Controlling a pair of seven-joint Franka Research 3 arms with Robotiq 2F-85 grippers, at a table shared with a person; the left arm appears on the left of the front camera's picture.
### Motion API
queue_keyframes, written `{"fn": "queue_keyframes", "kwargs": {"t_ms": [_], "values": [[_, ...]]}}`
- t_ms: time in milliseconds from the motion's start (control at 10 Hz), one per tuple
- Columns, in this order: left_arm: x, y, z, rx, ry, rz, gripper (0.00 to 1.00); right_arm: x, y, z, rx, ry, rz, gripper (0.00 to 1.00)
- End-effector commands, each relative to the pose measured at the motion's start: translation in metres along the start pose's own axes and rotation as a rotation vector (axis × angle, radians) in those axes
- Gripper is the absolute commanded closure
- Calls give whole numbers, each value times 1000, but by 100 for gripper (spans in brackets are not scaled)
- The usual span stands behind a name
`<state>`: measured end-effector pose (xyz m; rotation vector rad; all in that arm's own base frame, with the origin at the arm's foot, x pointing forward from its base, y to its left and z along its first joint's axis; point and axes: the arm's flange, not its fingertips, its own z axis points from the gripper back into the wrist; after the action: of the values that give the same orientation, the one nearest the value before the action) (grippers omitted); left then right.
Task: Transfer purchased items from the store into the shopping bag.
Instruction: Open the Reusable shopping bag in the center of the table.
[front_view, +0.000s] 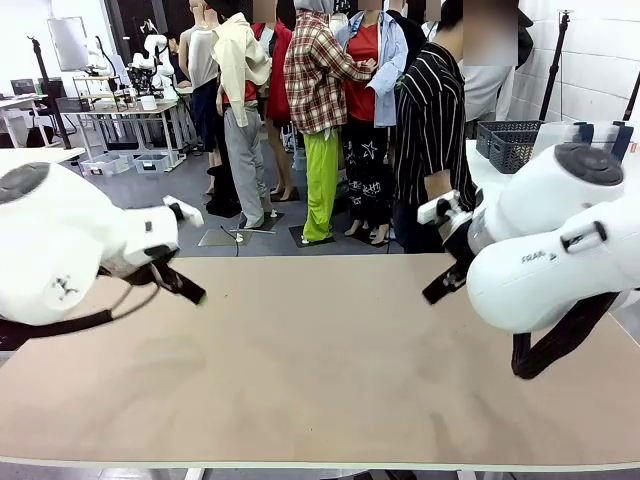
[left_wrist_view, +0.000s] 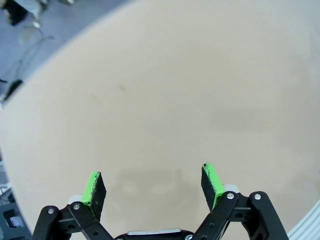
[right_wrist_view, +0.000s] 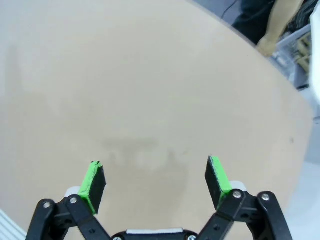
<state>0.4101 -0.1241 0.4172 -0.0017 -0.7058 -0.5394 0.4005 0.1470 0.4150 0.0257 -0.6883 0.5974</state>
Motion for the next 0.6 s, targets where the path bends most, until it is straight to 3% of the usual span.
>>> {"fn": "queue_keyframes", "kwargs": {"t_ms": [0, 200, 500], "values": [[3, 46, 59, 106, -141, 7, 0, 4, -42, 47, -77, -147, -82, 0], [-10, 113, 117, 225, -170, 58, 0, -7, -122, 85, -232, -174, -219, 0], [-81, 187, 152, 318, -195, 336, 0, -67, -203, 129, -292, -269, -464, 0]]}}
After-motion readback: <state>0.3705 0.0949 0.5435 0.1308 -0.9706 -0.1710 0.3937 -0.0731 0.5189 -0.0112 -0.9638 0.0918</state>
